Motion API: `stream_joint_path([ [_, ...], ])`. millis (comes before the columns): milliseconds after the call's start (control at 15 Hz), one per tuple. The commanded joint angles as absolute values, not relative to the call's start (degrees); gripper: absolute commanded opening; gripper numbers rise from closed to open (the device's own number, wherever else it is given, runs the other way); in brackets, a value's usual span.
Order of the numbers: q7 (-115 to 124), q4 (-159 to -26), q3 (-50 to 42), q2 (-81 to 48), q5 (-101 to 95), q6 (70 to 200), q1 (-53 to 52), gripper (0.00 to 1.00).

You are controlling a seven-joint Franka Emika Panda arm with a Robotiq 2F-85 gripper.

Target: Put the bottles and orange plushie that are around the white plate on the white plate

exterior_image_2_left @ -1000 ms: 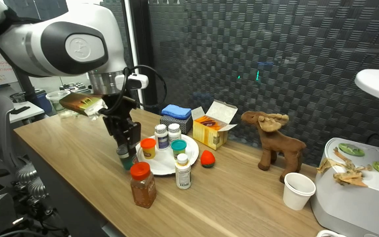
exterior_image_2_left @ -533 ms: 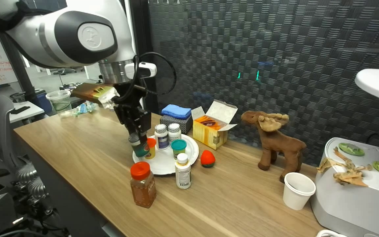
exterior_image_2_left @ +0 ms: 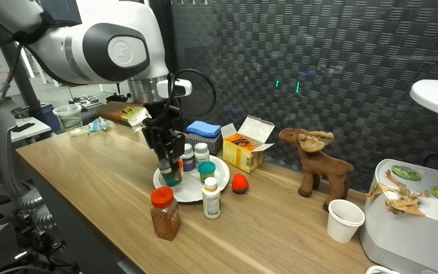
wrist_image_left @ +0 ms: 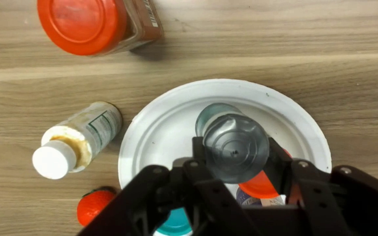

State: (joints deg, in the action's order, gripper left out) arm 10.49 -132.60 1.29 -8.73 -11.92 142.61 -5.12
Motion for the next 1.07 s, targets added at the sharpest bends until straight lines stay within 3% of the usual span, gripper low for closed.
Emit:
stream_joint_path([
  [0, 10.3, -131.6, 0.9, -10.2, -12.3, 144.4, -4.8, 0.29],
  [867, 5.4, -132.0, 1.1, -13.0, -6.5, 150.0, -2.9, 0.28],
  [933, 5.1, -132.0, 1.1, -12.9, -6.2, 149.9, -2.8, 0.38],
  [1000, 4.9, -132.1, 1.1, -12.8, -5.9, 149.8, -2.7, 0.72],
])
